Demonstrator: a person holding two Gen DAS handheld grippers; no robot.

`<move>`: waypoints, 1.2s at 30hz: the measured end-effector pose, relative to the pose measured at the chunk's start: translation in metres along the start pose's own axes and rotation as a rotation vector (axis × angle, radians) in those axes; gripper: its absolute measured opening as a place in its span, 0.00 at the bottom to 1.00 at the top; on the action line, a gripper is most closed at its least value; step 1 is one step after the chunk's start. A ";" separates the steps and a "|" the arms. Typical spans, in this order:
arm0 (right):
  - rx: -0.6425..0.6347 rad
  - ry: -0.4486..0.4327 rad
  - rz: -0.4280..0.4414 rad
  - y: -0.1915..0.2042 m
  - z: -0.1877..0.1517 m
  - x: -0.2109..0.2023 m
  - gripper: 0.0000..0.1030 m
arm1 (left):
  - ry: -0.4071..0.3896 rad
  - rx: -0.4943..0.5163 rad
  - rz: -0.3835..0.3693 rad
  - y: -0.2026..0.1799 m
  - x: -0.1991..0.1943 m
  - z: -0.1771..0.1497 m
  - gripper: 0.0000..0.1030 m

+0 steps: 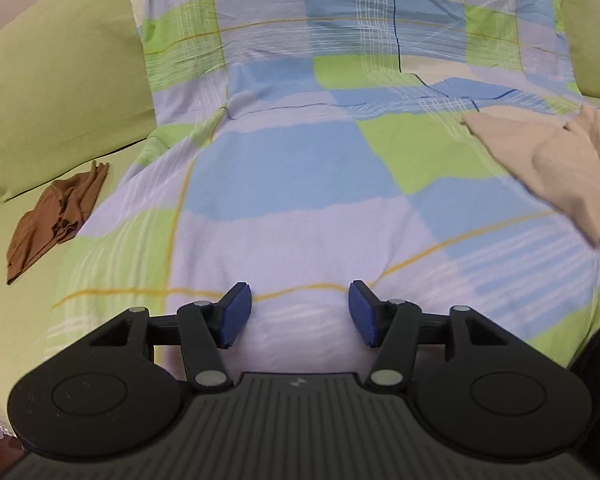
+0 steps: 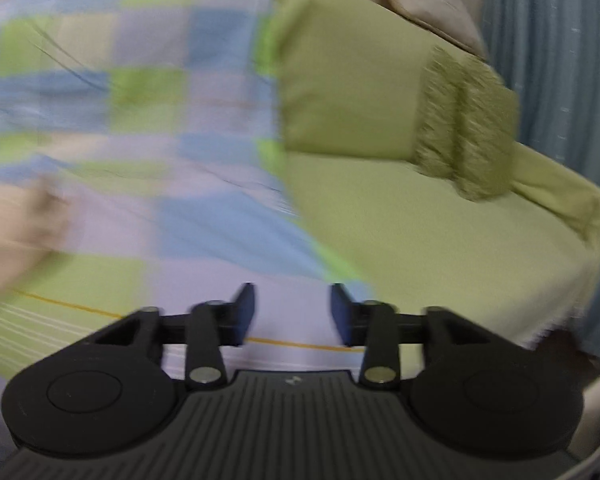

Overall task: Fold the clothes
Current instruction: 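Open both grippers to release the beige garment onto the checked sheet, then grasp the beige garment edge with the left gripper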

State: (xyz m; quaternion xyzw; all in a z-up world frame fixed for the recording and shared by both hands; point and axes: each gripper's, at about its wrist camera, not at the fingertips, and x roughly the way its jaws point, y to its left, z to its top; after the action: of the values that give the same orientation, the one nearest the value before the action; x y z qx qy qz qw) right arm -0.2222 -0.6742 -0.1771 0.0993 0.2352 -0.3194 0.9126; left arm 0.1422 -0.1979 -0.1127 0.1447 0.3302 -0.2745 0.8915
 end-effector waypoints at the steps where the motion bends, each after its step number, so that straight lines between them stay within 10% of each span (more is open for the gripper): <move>1: -0.007 -0.004 0.031 0.011 0.001 -0.002 0.39 | -0.004 -0.010 -0.013 0.004 -0.001 -0.002 0.57; 6: -0.090 0.026 0.218 0.101 0.008 0.002 0.49 | -0.022 0.000 -0.050 0.020 -0.011 -0.013 0.57; 12: -0.180 0.084 0.228 0.157 0.007 0.011 0.65 | -0.051 0.067 -0.071 0.026 -0.025 -0.014 0.57; 29: -0.098 0.155 0.048 0.096 -0.001 0.030 0.59 | -0.259 0.512 -0.374 -0.114 -0.054 0.050 0.57; 36: -0.461 0.004 0.133 0.111 -0.007 -0.016 0.59 | -0.256 0.800 -0.370 -0.141 -0.052 0.023 0.57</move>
State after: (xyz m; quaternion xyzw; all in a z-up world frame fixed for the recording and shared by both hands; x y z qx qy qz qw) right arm -0.1659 -0.5775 -0.1722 -0.0957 0.2968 -0.1961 0.9297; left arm 0.0390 -0.3016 -0.0716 0.3808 0.1056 -0.5508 0.7351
